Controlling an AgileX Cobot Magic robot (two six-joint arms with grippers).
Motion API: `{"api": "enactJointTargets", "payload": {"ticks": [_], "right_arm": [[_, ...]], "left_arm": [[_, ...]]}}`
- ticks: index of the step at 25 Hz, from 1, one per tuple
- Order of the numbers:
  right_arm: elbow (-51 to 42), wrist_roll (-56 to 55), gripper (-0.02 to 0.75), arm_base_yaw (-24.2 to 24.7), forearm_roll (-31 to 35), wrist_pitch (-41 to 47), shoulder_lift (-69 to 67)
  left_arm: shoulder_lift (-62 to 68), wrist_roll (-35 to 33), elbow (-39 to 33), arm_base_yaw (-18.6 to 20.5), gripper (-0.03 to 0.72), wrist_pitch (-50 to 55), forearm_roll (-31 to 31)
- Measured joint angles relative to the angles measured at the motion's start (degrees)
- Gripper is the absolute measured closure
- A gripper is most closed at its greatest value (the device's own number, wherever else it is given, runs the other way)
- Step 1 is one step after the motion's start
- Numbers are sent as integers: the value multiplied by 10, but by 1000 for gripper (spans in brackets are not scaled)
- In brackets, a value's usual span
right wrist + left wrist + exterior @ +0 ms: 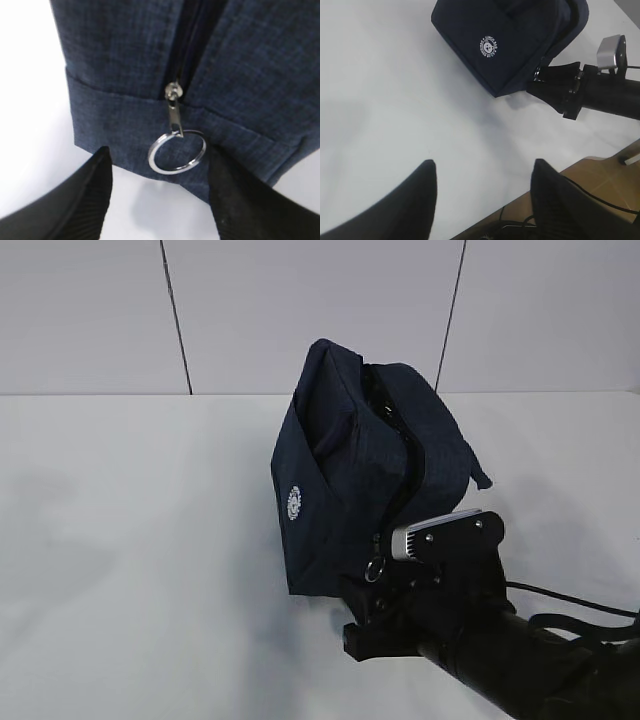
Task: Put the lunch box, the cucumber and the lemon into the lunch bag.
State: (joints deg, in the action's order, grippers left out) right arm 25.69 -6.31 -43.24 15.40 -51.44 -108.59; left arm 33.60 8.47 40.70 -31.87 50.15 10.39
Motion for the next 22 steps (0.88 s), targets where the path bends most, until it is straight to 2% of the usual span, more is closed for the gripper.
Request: {"api": "enactJointTargets", "payload": {"ticks": [5,13,22], "right_arm": [[4,0,285,0,11,0,-1],[4,-6,498,0,27,0,-1],[4,-13,653,0,27,0,-1]], "left_arm": [[0,0,0,0,254,1,0],[0,0,0,0,254,1,0],[0,0,0,0,254,1,0]]}}
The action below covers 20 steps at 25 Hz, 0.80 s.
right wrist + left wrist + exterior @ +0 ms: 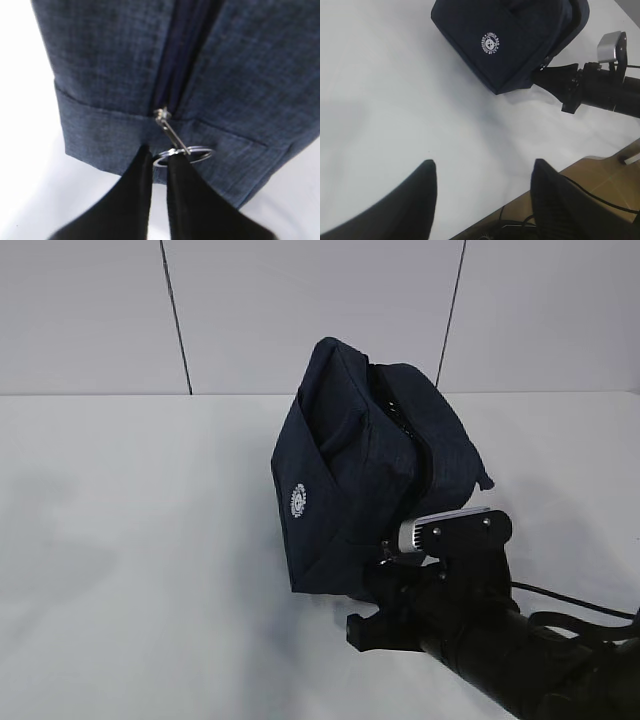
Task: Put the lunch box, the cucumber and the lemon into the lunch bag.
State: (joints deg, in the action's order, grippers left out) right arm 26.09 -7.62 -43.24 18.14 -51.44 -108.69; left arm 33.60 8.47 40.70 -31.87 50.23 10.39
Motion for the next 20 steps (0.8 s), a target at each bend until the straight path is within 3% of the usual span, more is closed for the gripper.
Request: {"api": "enactJointTargets", "payload": {"ticks": [4,17,20], "right_arm": [[0,0,731,0,0,0,0],[0,-17,730,0,-31,1,0],[0,-22,694,0,-32,1,0]], "left_arm": [[0,0,0,0,254,0,0],[0,0,0,0,254,0,0],[0,0,0,0,254,0,0]]}}
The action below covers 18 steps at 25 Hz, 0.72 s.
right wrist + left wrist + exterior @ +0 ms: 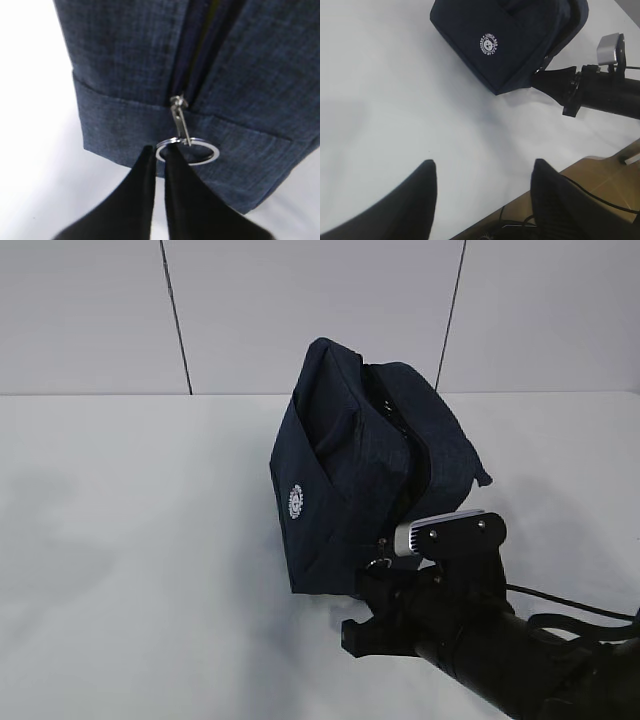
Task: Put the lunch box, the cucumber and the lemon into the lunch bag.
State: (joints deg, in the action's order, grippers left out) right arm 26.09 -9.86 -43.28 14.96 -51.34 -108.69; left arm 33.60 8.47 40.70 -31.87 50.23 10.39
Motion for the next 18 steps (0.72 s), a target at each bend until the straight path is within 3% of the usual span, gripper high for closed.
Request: {"api": "enactJointTargets", "payload": {"ticks": [7,9,18], "right_arm": [[0,-3,390,0,0,0,0],[0,-3,336,0,0,0,0],[0,-16,301,0,10,26,0]], "left_arm": [[0,0,0,0,254,0,0],[0,0,0,0,254,0,0],[0,0,0,0,254,0,0]]}}
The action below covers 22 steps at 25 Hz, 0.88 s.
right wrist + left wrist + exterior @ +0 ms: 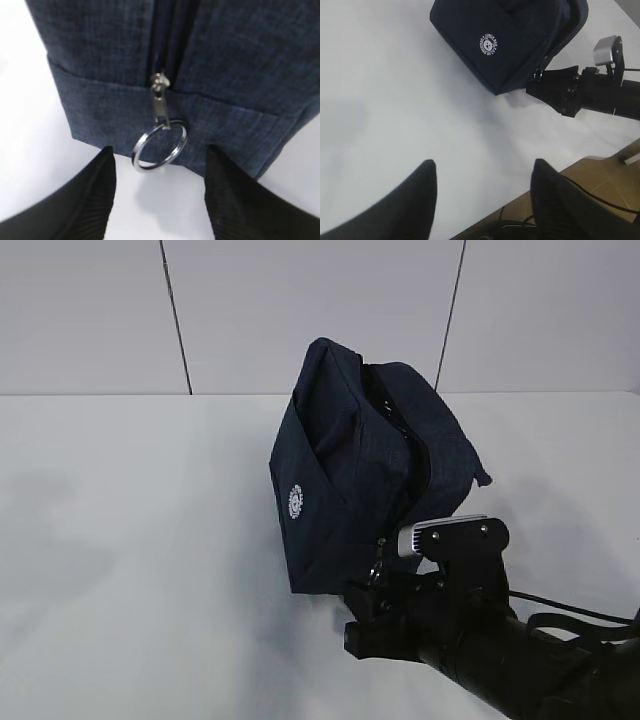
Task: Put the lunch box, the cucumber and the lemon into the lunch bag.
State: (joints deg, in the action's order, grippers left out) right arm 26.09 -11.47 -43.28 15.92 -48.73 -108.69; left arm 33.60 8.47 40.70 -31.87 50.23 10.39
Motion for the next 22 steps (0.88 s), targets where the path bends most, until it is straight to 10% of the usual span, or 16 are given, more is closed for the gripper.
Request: {"api": "enactJointTargets", "payload": {"ticks": [22], "right_arm": [[39,13,302,0,89,0,0]], "left_arm": [[0,0,0,0,254,0,0]]}}
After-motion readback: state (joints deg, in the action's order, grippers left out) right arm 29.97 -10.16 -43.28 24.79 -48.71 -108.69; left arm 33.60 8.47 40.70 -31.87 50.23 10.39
